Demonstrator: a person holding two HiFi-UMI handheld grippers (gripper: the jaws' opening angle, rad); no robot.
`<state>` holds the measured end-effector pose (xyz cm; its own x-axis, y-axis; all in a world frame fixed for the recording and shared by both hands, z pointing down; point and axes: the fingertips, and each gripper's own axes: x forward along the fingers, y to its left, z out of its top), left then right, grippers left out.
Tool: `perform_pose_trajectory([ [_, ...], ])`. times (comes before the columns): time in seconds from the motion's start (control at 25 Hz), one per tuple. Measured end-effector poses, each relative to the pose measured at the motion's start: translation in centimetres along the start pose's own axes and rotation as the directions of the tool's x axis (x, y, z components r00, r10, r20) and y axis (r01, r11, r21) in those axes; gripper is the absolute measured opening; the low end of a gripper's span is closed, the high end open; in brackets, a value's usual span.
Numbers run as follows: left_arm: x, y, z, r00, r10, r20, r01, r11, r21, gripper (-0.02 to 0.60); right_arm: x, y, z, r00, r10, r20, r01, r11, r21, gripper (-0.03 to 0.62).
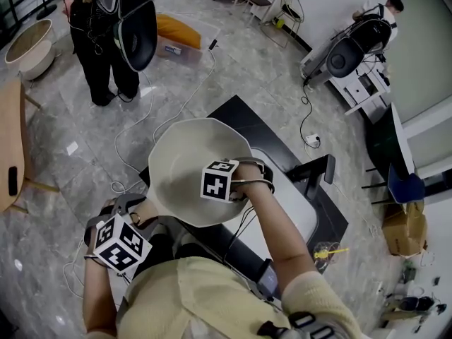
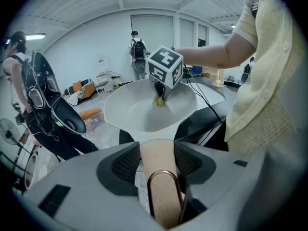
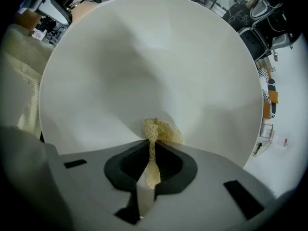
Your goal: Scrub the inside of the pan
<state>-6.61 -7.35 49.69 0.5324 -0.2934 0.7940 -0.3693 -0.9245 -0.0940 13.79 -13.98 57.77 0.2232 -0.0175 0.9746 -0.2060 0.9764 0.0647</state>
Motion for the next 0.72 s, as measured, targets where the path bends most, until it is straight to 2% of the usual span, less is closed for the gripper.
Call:
perform_pose_trajectory([
  [0.32, 0.0, 0.0, 0.0, 1.000, 0.004, 0.000, -0.004, 1.000, -0.002, 0.229, 0.1, -3.3, 0.4, 0.988, -0.157, 0.004, 0.156, 0.985, 0.076, 0.044],
  [0.56, -0.1, 0.0, 0.0, 1.000, 0.008, 0.000, -0.008, 1.000, -0.001, 0.229, -0.2, -6.1, 1.4, 0.947, -0.316, 0.060, 0.300, 0.934, 0.193, 0.044],
  [0.72, -0.1, 0.0, 0.0, 1.000, 0.010, 0.000, -0.010, 1.000, 0.001, 0.229, -0.5, -7.0, 2.5, 0.921, -0.372, 0.114, 0.326, 0.899, 0.294, 0.044],
])
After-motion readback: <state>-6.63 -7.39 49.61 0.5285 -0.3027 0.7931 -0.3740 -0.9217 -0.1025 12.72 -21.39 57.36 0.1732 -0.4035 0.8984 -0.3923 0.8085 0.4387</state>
